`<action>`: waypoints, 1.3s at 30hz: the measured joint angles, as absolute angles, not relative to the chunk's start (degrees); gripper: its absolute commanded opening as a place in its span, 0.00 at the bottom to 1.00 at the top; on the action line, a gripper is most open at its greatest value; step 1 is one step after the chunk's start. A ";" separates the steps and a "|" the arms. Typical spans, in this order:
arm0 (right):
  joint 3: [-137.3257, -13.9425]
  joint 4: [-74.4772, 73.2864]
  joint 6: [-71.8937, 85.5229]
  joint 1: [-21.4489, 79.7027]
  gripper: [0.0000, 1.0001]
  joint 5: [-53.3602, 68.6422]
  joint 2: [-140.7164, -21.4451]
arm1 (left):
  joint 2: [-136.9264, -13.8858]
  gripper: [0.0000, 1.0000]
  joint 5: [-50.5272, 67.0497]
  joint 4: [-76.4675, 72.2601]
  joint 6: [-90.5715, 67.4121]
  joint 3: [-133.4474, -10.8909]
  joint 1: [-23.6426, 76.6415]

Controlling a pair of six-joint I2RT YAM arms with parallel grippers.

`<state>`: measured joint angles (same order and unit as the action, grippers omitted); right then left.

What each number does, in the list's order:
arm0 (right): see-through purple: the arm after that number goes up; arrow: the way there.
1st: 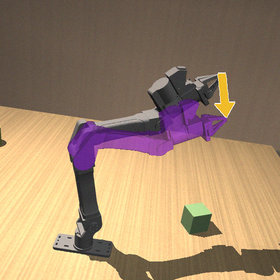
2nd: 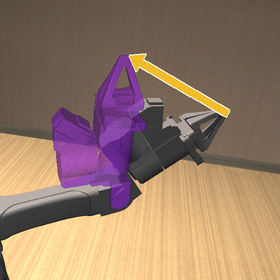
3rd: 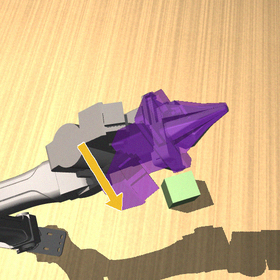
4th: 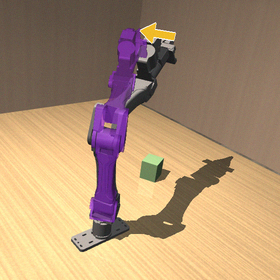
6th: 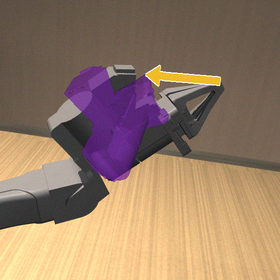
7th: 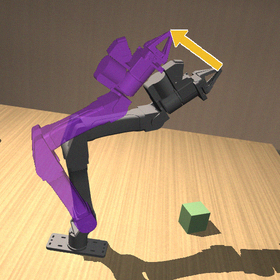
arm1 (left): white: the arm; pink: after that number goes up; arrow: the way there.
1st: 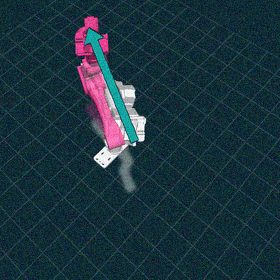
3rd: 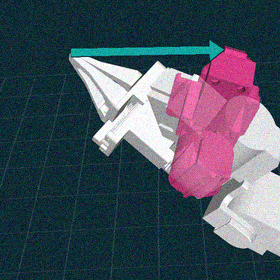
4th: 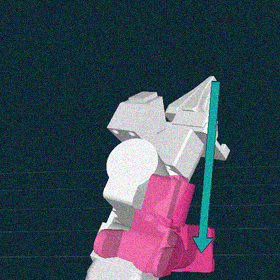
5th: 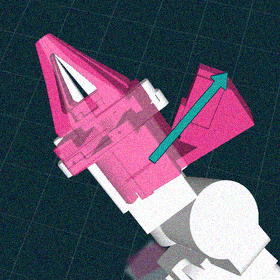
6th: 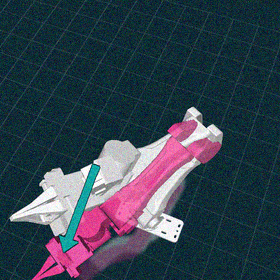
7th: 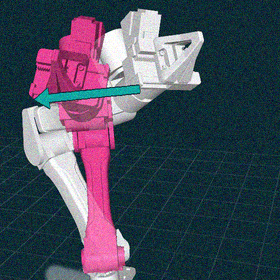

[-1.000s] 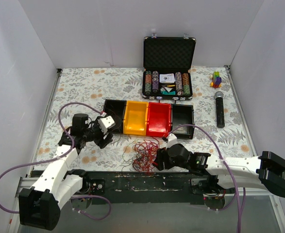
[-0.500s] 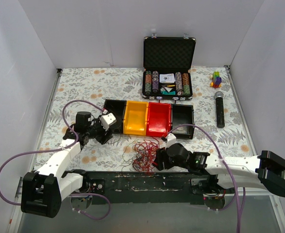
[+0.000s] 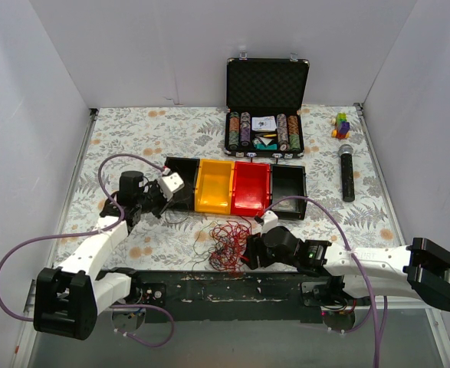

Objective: Untangle the cables

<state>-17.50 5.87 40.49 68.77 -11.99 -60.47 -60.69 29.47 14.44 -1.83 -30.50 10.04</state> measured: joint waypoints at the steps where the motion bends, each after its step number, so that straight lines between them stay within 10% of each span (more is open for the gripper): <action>1: -17.50 5.87 40.49 68.77 0.68 -11.99 -60.47 | -60.69 0.04 29.36 14.37 -1.76 -31.40 10.04; 9: -17.93 6.04 40.29 68.77 0.68 -11.84 -61.28 | -60.66 0.03 29.32 9.74 -2.85 -40.91 10.04; 14: -17.93 6.04 40.29 68.77 0.68 -11.84 -61.23 | -62.67 0.36 31.11 13.30 -0.91 -44.45 10.02; 20: -17.91 5.96 40.32 68.77 0.68 -11.84 -61.06 | -63.42 0.45 32.40 24.36 4.45 -42.81 10.02; 39: -17.91 5.93 40.32 68.77 0.68 -11.86 -61.10 | -60.16 0.40 32.58 29.39 7.70 -31.11 10.04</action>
